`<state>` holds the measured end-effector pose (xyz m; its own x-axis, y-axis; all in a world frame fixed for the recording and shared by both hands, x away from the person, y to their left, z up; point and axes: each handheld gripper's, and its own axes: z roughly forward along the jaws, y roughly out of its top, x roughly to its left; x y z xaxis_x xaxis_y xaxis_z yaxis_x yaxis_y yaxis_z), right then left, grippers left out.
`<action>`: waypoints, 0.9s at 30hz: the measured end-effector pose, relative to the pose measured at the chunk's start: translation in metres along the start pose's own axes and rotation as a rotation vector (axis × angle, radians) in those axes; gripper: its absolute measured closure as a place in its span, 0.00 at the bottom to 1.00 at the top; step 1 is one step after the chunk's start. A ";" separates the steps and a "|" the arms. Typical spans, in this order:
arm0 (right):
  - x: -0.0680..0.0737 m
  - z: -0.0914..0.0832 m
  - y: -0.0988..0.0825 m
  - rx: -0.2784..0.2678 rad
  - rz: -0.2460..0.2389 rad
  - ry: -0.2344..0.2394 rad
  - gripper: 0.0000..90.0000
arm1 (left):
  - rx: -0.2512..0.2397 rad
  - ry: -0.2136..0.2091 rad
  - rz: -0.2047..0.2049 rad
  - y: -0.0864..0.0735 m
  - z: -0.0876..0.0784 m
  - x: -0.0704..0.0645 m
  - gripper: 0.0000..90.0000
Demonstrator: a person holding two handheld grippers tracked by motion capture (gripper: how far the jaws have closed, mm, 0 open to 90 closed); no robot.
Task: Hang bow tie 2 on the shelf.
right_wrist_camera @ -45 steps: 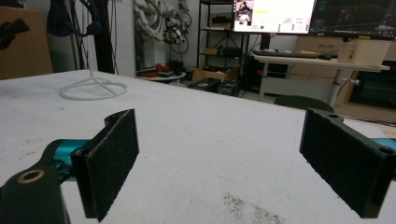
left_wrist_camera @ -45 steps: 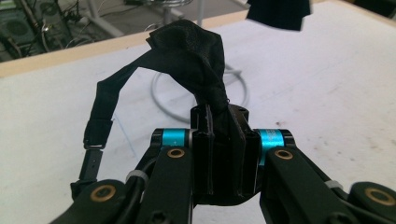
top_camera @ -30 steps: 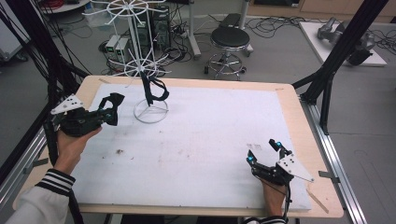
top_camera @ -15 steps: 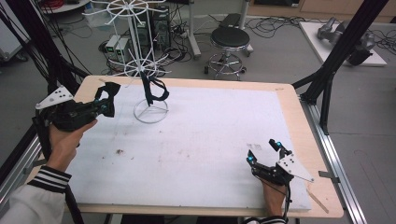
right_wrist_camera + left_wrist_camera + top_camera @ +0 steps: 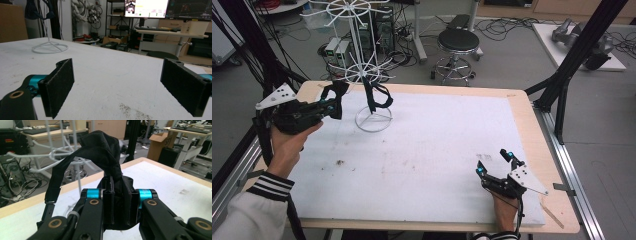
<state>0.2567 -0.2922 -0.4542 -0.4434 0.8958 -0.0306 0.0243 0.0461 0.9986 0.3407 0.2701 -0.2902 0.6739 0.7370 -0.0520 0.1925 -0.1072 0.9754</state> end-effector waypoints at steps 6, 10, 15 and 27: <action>0.000 0.000 0.000 0.000 0.006 0.000 0.12 | 0.015 -0.010 0.015 0.002 0.011 -0.006 0.89; 0.000 0.000 0.000 -0.001 0.006 0.001 0.12 | 0.023 -0.012 0.019 0.003 0.016 -0.008 0.90; 0.000 0.000 0.000 -0.003 0.005 0.001 0.12 | 0.021 -0.012 0.019 0.004 0.021 -0.009 0.90; 0.000 0.000 0.000 -0.003 0.002 0.000 0.12 | 0.055 -0.013 0.027 0.000 0.036 -0.011 0.90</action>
<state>0.2568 -0.2924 -0.4543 -0.4435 0.8958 -0.0288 0.0223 0.0432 0.9988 0.3587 0.2381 -0.2973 0.6886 0.7245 -0.0290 0.2130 -0.1638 0.9632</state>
